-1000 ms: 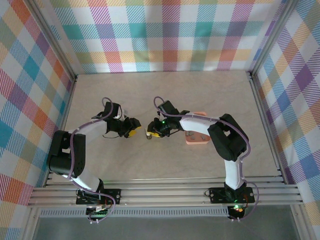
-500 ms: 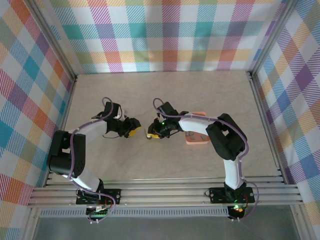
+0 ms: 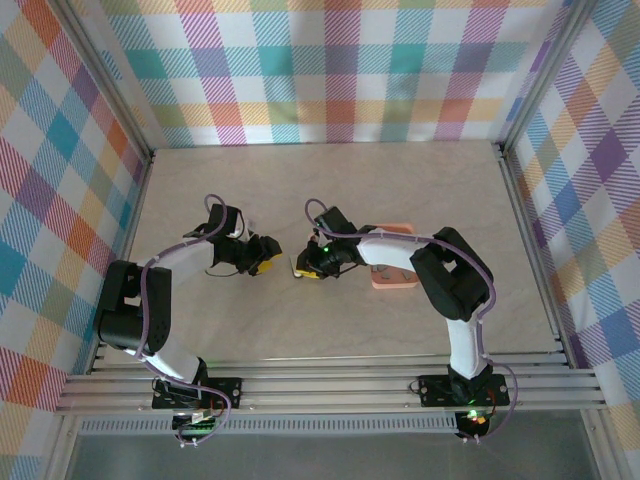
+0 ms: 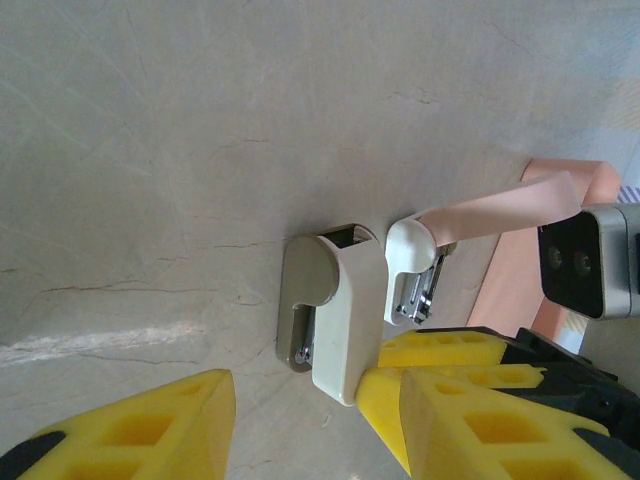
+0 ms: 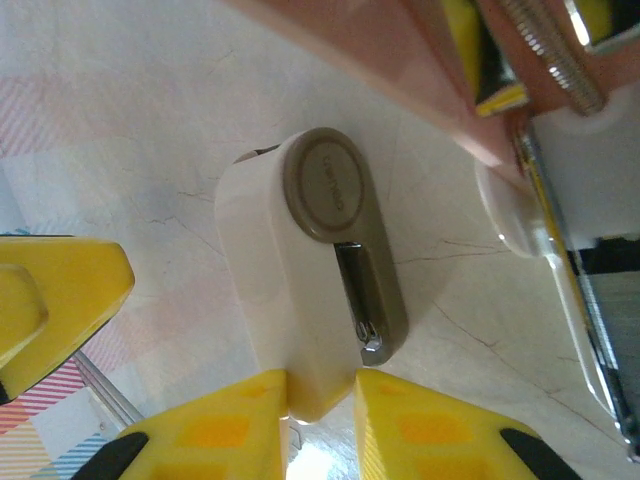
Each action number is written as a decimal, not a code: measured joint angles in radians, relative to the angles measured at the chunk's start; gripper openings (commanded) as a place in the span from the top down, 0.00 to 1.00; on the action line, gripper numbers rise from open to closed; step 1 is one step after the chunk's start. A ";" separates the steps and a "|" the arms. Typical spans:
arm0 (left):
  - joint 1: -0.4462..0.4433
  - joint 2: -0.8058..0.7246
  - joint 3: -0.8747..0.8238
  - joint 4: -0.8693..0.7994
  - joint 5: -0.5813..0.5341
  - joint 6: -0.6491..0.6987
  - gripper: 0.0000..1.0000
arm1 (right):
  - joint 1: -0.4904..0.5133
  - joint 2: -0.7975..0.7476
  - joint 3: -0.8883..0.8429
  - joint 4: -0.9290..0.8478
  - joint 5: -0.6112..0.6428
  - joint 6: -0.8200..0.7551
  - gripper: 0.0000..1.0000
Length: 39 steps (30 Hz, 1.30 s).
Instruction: Load the staples into the stapler
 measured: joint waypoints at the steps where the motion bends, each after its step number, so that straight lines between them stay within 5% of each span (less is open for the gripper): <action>1: 0.000 0.000 0.000 0.000 0.000 0.002 0.53 | 0.000 0.000 -0.002 0.006 -0.001 0.000 0.77; 12: 0.000 0.000 0.011 -0.013 0.000 0.016 0.48 | 0.003 -0.009 -0.004 0.000 0.016 -0.033 0.67; 39: -0.021 0.077 0.272 -0.101 -0.004 0.104 0.46 | -0.009 -0.227 -0.146 -0.010 0.135 -0.062 0.65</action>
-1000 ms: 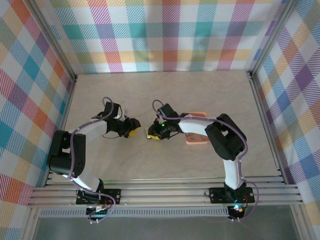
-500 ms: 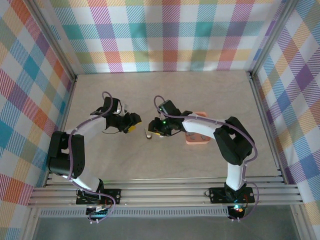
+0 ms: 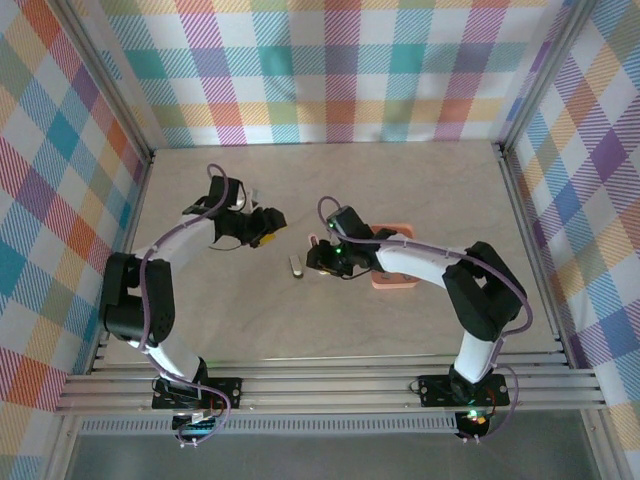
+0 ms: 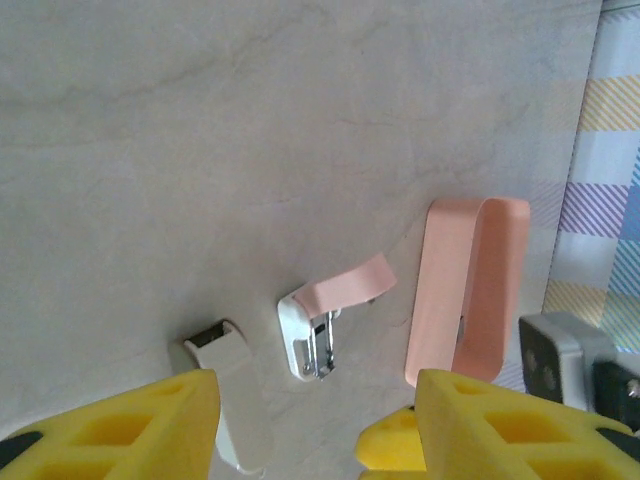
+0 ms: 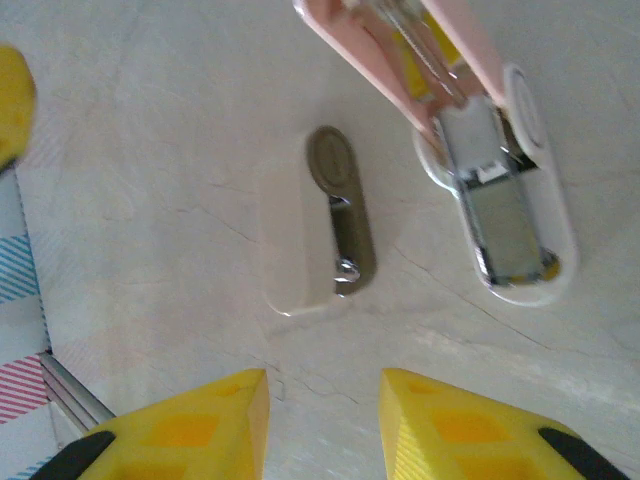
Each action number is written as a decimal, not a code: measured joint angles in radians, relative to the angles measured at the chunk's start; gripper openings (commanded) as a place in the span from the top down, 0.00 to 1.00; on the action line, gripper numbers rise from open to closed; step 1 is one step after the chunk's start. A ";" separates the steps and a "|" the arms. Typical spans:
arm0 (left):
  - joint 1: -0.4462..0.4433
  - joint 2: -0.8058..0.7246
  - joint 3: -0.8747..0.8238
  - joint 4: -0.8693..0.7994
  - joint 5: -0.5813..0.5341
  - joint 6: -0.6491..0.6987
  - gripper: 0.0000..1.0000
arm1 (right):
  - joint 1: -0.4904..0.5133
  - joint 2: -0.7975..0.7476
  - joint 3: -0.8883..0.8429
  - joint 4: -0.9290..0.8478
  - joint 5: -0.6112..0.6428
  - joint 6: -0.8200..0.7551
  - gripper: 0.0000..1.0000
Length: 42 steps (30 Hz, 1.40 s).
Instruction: Load the staples into the stapler
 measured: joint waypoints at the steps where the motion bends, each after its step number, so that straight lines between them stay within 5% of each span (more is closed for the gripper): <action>1: -0.007 0.018 0.013 0.000 0.000 0.003 0.46 | -0.004 -0.006 -0.023 0.014 0.001 0.010 0.64; 20: -0.126 0.310 0.219 0.060 0.016 0.010 0.48 | -0.085 -0.018 -0.206 0.221 -0.007 0.154 0.64; 42: -0.172 0.362 0.251 0.115 0.090 -0.014 0.51 | -0.093 0.058 -0.206 0.275 -0.033 0.169 0.69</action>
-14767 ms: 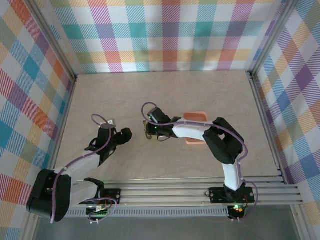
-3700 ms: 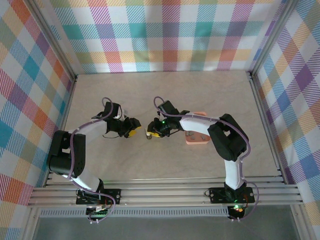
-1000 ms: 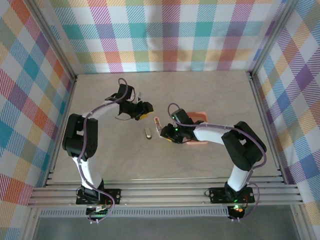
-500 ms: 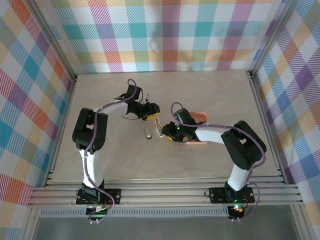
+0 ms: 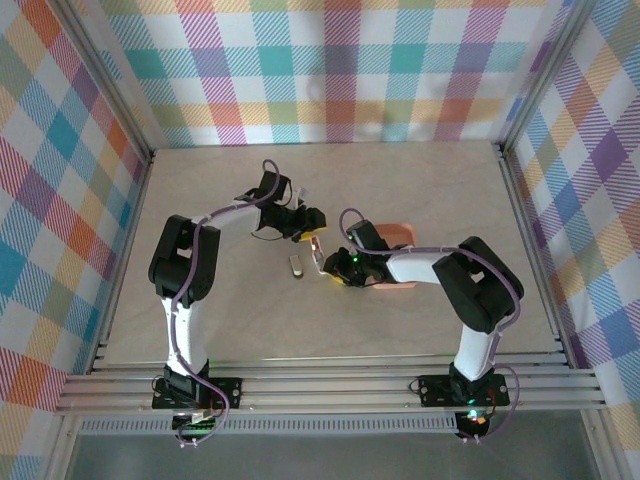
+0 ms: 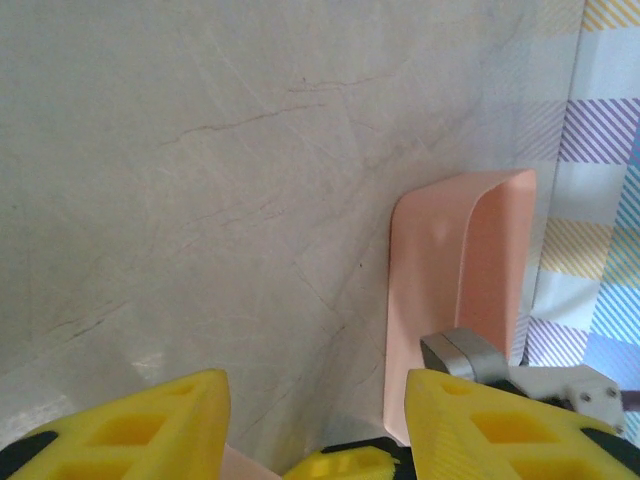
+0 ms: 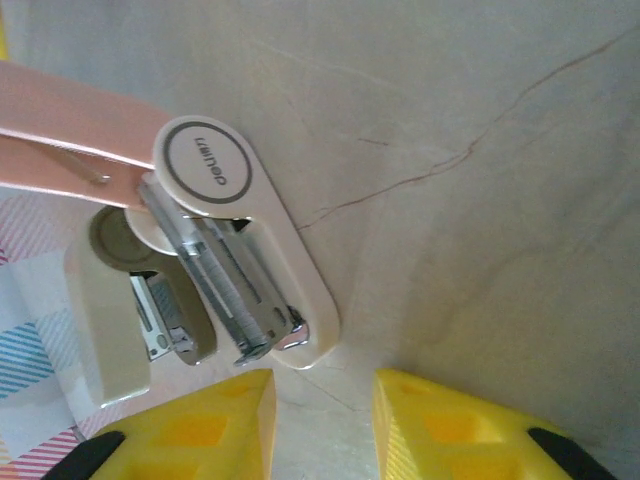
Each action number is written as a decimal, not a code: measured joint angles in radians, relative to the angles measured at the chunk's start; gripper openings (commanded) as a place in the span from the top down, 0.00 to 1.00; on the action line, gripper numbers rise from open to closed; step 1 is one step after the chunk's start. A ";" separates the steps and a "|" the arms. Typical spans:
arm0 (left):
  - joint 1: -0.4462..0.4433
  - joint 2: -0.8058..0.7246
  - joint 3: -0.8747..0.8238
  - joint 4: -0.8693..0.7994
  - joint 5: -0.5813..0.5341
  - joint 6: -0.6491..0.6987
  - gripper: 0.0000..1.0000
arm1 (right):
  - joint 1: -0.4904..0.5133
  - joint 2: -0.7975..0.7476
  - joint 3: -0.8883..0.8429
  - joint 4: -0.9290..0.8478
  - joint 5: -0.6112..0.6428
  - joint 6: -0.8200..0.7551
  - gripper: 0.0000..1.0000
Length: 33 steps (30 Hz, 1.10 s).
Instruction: Load the staples into the stapler
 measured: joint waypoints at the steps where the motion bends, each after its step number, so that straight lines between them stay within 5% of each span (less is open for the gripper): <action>1: 0.000 0.000 0.000 0.002 0.002 0.000 0.51 | 0.000 0.002 0.000 0.000 -0.002 0.000 0.69; 33: -0.037 -0.113 -0.104 0.062 0.066 0.001 0.53 | -0.004 0.006 0.001 0.003 0.001 -0.004 0.73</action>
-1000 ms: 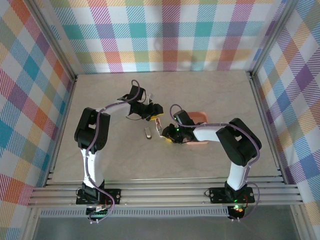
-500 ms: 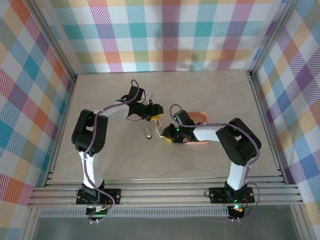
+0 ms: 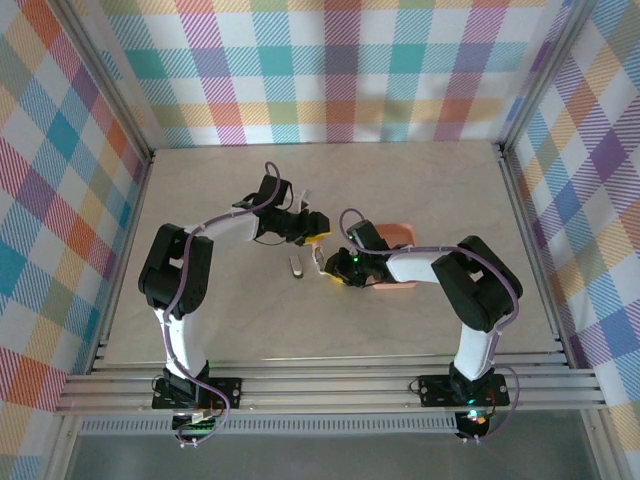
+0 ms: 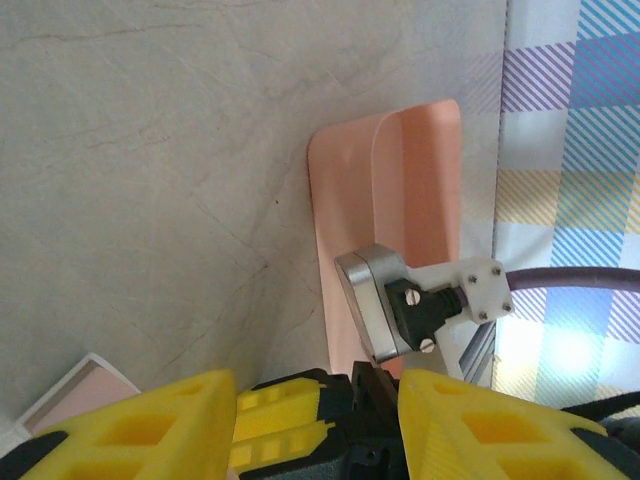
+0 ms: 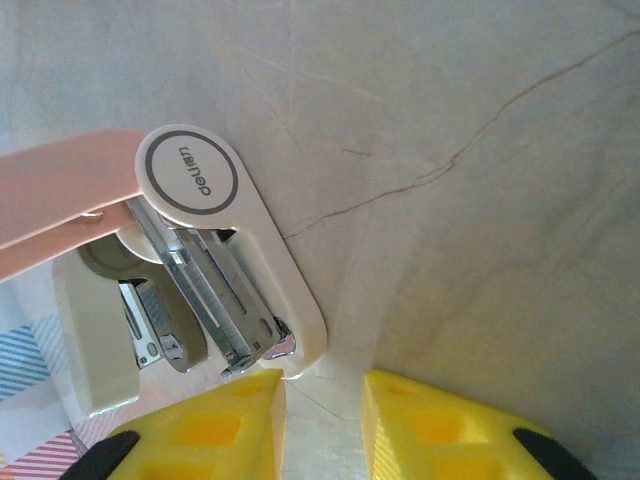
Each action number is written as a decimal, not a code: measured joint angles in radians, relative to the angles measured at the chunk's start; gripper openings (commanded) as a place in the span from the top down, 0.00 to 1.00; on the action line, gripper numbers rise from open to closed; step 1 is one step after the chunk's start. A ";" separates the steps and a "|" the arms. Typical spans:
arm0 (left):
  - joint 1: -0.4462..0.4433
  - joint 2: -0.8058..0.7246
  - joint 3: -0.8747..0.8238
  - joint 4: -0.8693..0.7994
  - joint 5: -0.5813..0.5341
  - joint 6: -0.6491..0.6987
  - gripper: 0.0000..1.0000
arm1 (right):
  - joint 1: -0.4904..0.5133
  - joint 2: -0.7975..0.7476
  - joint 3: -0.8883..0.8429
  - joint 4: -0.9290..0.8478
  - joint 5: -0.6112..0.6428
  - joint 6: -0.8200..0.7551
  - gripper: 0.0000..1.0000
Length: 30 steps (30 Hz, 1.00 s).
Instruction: Load the staples into the stapler
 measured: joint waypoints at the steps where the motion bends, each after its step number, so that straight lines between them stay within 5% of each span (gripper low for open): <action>1: -0.001 -0.002 -0.003 0.002 0.002 0.000 0.53 | 0.000 0.000 0.000 0.000 0.000 0.000 0.73; 30: -0.076 -0.044 -0.047 -0.033 -0.022 0.051 0.54 | 0.000 -0.214 -0.119 -0.008 0.079 -0.015 0.65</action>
